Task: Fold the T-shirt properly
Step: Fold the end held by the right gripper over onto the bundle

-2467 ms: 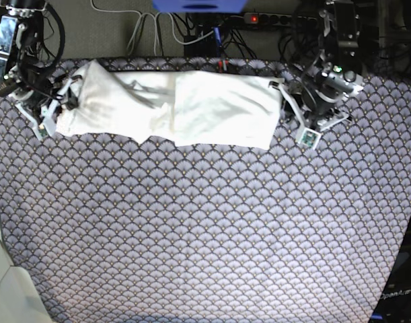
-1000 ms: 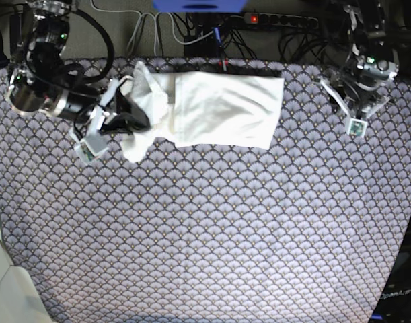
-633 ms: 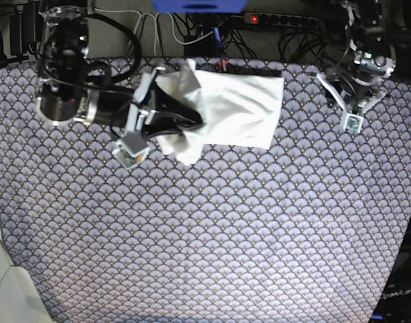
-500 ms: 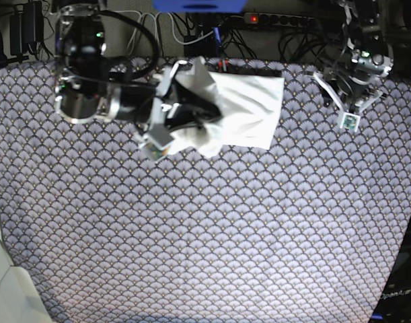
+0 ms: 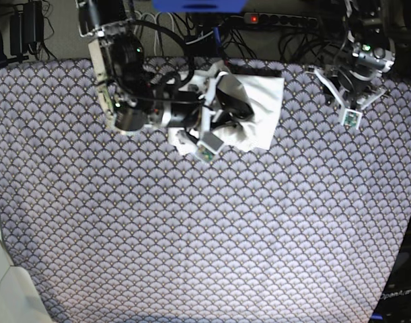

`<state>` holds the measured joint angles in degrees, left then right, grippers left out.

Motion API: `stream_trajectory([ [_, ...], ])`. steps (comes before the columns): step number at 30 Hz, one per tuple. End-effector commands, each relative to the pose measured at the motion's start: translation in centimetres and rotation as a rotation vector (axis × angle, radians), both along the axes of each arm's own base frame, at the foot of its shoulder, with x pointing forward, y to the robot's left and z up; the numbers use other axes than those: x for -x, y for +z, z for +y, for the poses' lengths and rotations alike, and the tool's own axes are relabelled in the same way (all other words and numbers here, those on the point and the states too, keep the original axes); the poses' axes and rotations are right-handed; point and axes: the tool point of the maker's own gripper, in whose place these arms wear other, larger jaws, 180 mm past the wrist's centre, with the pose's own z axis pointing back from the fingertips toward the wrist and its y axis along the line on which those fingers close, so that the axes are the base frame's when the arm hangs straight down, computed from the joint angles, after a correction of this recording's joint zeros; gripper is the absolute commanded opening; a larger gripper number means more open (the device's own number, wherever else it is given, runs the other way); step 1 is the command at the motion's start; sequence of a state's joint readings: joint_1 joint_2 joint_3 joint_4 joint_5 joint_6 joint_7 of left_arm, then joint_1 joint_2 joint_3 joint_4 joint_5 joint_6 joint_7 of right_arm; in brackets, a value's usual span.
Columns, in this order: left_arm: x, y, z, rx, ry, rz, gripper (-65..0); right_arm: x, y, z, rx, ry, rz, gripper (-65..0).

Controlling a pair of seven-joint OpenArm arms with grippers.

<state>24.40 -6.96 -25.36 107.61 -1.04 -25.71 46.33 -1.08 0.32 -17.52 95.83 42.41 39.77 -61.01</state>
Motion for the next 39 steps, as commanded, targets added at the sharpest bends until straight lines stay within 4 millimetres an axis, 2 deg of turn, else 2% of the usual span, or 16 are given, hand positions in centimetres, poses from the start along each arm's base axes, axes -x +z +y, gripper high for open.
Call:
stream_trajectory([
  [1,-0.6,1.0,0.1,-0.009,-0.007,-0.04,-47.2,-0.7,1.8,1.0,-0.075,-0.001,-0.032,-65.0],
  [4,-0.5,1.0,0.2,-0.01,-0.008,-0.038,-47.2,-1.0,1.8,1.8,-0.099,0.007,-0.031,-65.0],
  [11,0.2,0.6,0.2,-0.01,-0.008,-0.021,-47.2,-1.5,1.3,2.0,-0.094,0.006,-0.017,-64.0],
  [16,0.0,0.7,0.1,-0.008,-0.008,-0.025,-47.2,-1.2,-0.1,2.8,-0.084,0.025,0.038,-52.3],
  [19,0.0,0.7,0.1,-0.008,-0.008,-0.025,-47.2,-1.6,-0.3,3.6,-0.086,0.04,0.049,-44.4],
  [22,0.1,0.7,0.1,-0.008,-0.008,-0.022,-47.2,-2.0,0.1,3.9,-0.092,0.043,0.042,-37.8],
  [25,0.2,0.6,0.1,-0.008,-0.008,-0.02,-47.2,-2.1,1.5,5.3,-0.11,0.082,0.004,-34.1],
  [28,0.2,0.6,0.1,-0.008,-0.008,-0.02,-47.2,-2.2,3.1,5.7,-0.113,0.113,-0.058,-34.0],
  [34,0.5,0.4,0.2,-0.01,-0.007,-0.01,-47.2,-1.7,5.3,2.7,-0.075,0.117,-0.201,-34.5],
  [36,0.6,0.4,0.2,-0.01,-0.007,-0.008,-47.2,-1.2,5.2,1.7,-0.052,0.119,-0.218,-37.5],
  [39,0.7,0.4,0.3,-0.012,-0.005,-0.008,-47.2,-0.6,3.5,0.4,-0.01,0.119,-0.184,-46.3],
])
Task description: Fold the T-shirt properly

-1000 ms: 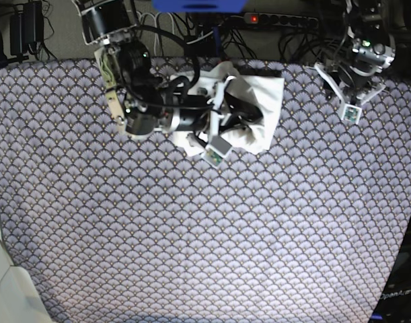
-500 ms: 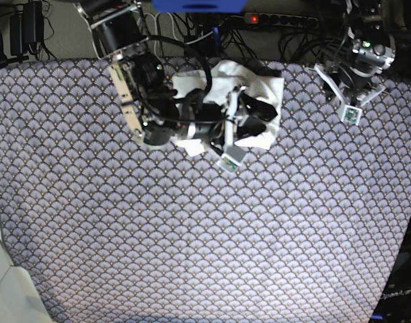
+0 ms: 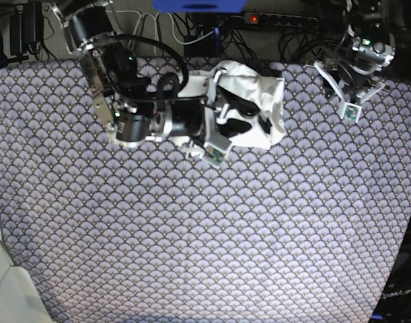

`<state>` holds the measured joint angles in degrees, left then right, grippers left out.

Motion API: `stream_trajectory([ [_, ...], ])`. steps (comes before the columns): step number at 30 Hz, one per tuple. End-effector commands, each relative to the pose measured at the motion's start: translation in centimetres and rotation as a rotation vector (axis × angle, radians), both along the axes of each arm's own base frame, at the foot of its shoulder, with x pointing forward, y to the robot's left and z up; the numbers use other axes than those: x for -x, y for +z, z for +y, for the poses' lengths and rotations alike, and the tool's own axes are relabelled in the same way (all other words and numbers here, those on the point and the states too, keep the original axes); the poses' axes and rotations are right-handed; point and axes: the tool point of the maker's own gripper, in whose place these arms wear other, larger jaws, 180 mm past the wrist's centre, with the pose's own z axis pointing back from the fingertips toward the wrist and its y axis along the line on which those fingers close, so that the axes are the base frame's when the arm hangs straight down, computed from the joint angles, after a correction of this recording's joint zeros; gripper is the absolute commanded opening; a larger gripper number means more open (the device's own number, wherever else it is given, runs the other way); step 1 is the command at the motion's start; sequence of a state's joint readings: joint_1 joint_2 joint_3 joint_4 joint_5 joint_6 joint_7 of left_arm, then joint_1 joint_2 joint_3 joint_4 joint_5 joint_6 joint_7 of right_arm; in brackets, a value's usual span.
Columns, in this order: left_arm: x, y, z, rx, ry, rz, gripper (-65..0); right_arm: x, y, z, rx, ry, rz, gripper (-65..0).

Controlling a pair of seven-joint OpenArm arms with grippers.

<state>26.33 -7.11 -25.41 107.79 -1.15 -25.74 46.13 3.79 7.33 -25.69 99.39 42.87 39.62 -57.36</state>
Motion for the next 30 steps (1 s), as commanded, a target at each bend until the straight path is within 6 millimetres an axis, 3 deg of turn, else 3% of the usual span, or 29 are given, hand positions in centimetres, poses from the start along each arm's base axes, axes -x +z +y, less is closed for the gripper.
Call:
stream_trajectory([
  [1,-0.5,1.0,0.8,-0.017,0.009,-0.037,-47.2,-0.1,0.7,0.2,-0.039,0.0,-0.007,-50.2],
  [5,-0.1,2.0,3.9,-0.056,0.093,-0.058,-47.2,0.6,-1.0,0.2,-0.021,-0.001,0.053,-64.4],
  [16,1.8,4.3,9.7,-0.016,0.292,-0.135,-47.0,-0.6,-3.1,2.9,-0.119,-0.05,0.172,-65.0],
  [25,3.1,4.3,9.8,0.012,0.296,-0.125,-47.1,-0.4,-4.0,7.0,-0.139,0.033,0.208,-65.0],
  [30,3.8,3.9,9.6,0.022,0.299,-0.11,-47.1,-2.4,-4.8,6.7,-0.105,0.016,0.216,-65.0],
])
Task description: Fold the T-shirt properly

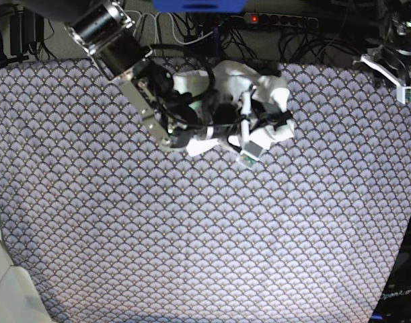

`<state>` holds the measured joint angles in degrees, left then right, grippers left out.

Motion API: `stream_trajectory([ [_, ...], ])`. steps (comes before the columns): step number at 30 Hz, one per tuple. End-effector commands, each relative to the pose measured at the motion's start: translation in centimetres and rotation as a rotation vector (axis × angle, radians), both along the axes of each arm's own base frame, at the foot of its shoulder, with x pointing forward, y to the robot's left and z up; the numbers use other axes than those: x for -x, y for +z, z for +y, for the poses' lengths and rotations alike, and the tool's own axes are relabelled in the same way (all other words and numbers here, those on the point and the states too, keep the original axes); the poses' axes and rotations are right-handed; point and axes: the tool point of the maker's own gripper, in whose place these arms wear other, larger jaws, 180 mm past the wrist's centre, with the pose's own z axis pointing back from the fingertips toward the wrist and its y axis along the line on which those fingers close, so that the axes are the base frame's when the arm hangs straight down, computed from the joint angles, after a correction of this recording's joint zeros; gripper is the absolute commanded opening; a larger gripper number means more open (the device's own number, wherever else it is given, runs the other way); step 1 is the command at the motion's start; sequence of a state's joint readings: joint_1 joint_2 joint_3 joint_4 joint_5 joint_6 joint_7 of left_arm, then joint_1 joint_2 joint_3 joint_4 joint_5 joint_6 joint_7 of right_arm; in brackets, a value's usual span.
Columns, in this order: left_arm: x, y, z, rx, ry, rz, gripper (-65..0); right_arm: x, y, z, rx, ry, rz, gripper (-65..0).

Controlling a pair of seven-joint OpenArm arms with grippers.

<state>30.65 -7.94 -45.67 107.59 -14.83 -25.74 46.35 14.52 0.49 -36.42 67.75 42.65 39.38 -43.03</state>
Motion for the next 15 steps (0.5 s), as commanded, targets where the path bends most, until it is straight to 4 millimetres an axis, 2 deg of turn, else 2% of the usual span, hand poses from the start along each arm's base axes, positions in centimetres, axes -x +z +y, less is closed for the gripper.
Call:
stream_trajectory([
  [1,-0.5,0.9,0.3,-0.018,-0.008,-0.031,-47.1,-1.2,1.6,0.5,-0.049,-0.008,-0.027,-65.0],
  [4,-0.4,0.8,0.1,-0.015,-0.008,-0.029,-47.1,-1.9,1.1,0.1,-0.029,-0.016,-0.021,-65.0],
  [10,-0.4,0.8,0.1,-0.015,-0.008,-0.029,-47.1,-2.4,-1.2,-1.1,-0.03,-0.087,0.038,-65.0],
  [15,-0.2,0.5,0.0,-0.009,-0.011,-0.019,-47.1,-2.5,-1.8,-2.1,-0.018,-0.103,0.04,-65.0],
])
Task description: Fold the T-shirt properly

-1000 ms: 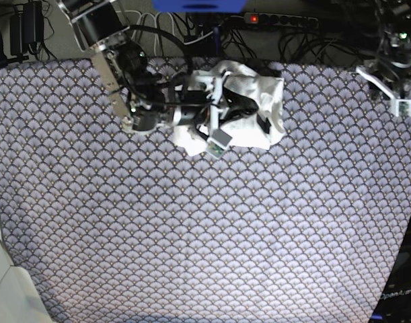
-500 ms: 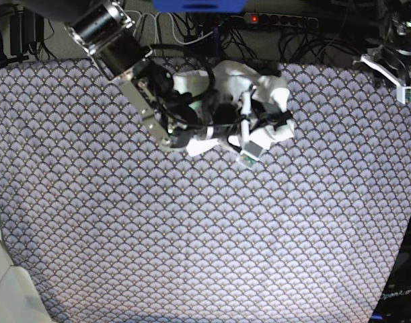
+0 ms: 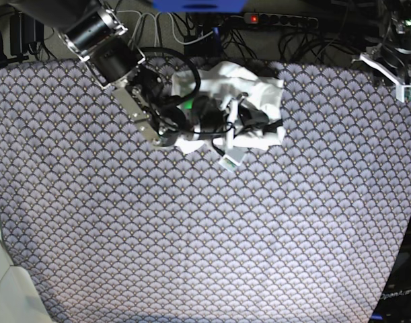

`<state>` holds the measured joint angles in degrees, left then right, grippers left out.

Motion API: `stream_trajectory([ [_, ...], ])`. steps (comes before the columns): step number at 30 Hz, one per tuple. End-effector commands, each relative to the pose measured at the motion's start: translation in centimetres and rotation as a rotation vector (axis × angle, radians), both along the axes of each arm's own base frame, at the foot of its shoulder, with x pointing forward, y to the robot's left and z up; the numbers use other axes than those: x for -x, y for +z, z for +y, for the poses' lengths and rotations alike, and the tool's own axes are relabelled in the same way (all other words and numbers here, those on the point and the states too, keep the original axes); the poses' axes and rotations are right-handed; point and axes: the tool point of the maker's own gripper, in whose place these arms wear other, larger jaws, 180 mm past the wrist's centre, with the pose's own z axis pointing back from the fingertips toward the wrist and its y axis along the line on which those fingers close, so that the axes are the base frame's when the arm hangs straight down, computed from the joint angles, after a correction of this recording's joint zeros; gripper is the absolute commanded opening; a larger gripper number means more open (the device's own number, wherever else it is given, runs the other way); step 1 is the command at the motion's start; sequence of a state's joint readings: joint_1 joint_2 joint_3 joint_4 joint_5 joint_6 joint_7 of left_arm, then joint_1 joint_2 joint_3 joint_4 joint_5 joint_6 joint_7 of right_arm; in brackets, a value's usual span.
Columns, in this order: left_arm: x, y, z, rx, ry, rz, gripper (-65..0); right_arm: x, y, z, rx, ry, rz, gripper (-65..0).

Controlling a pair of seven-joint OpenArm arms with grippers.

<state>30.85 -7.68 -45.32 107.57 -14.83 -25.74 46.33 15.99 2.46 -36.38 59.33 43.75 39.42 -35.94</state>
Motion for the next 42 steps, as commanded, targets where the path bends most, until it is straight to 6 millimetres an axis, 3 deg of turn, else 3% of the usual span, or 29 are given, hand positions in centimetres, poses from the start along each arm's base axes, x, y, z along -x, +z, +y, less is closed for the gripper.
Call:
stream_trajectory([
  [1,-0.3,0.7,0.3,-0.017,-0.008,-0.023,-47.1,-1.0,0.9,-0.2,-0.01,0.002,-0.032,-65.0],
  [6,-0.6,0.9,0.2,-0.016,-0.01,-0.034,-47.1,-0.9,3.1,-0.6,-0.002,0.051,-0.111,-65.0],
  [12,-1.0,1.1,0.2,-0.016,-0.01,-0.043,-47.1,1.6,7.3,-0.3,-0.043,0.123,-0.241,-65.0],
  [15,-1.6,1.2,0.2,-0.013,-0.009,-0.058,-47.1,2.6,7.9,-1.7,-0.046,0.112,-0.267,-65.0],
  [24,-3.9,0.1,-4.5,0.058,-0.131,-0.064,-47.2,4.5,4.8,-8.0,0.077,0.076,-0.229,-65.0],
  [30,-4.6,-0.1,-6.0,0.079,-0.17,-0.066,-47.2,4.5,2.0,-9.6,0.126,0.049,-0.153,-65.0],
  [36,-4.5,-0.1,-5.8,0.073,-0.167,-0.064,-47.2,4.0,-0.7,-10.5,0.093,-0.054,-0.071,-65.0],
  [39,-4.5,-0.1,-5.8,0.072,-0.167,-0.063,-47.2,3.8,-0.3,-10.4,0.084,-0.054,-0.085,-65.0],
  [42,-4.5,-0.1,-5.8,0.073,-0.167,-0.063,-47.2,3.8,2.5,-9.4,0.052,-0.015,-0.164,-65.0],
])
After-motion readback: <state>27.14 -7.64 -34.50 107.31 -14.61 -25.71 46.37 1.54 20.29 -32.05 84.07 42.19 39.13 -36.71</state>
